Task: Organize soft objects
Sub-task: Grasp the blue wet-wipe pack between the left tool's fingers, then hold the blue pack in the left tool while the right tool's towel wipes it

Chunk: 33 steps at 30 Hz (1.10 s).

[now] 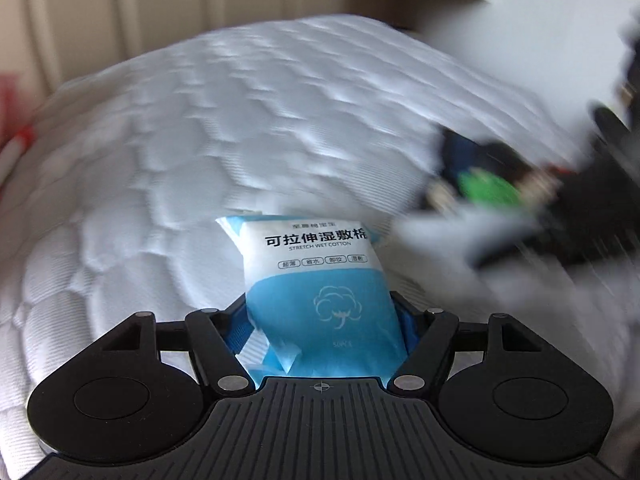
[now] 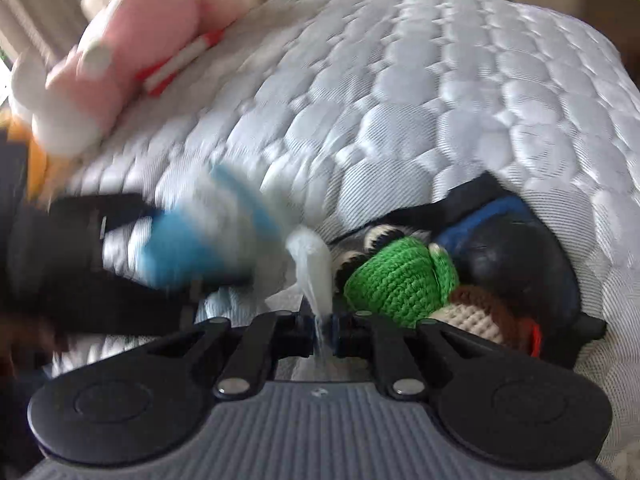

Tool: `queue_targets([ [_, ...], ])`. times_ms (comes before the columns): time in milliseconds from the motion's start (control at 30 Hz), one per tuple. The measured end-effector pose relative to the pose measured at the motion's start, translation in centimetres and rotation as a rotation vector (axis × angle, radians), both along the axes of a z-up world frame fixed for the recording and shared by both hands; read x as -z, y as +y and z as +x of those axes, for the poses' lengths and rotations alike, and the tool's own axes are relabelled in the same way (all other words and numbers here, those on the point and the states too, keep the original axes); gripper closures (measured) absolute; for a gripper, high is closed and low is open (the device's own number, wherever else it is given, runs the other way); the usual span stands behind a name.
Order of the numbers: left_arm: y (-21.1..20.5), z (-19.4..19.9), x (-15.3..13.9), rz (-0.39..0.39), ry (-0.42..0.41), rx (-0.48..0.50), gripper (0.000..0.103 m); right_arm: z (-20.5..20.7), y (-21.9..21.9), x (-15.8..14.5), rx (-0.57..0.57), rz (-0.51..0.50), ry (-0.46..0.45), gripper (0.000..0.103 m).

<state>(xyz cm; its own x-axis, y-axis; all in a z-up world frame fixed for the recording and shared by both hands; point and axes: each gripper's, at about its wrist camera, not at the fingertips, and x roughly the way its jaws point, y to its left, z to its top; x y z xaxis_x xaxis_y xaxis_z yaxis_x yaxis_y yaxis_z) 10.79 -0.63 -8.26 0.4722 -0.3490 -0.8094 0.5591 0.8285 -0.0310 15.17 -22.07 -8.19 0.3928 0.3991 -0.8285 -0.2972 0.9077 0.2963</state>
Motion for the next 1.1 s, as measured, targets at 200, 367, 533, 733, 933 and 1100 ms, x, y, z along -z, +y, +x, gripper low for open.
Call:
queue_targets([
  [200, -2.9, -4.1, -0.1, 0.072, 0.029, 0.128, 0.009, -0.4, -1.7, -2.2, 0.05, 0.205, -0.033, 0.094],
  [367, -3.3, -5.3, -0.8, 0.125, 0.002, 0.001, 0.007, -1.0, -1.2, -2.8, 0.011, 0.32, -0.029, 0.094],
  [533, -3.3, -5.8, -0.7, 0.156, 0.009, -0.03, 0.004, -1.9, 1.1, -4.4, -0.022, 0.303, -0.131, 0.094],
  [733, -3.1, -5.8, -1.2, 0.121, 0.03, -0.015, 0.003, -0.3, 0.4, -5.7, 0.073, 0.243, -0.241, 0.094],
  [933, -2.5, -3.7, 0.1, 0.159, 0.059, 0.027, 0.001, -0.2, -0.4, -4.6, 0.106, 0.259, -0.19, 0.094],
  [1100, -2.7, -1.9, 0.5, 0.09, -0.072, 0.134, 0.02, -0.3, -1.5, -4.5, 0.133, 0.267, -0.183, 0.093],
])
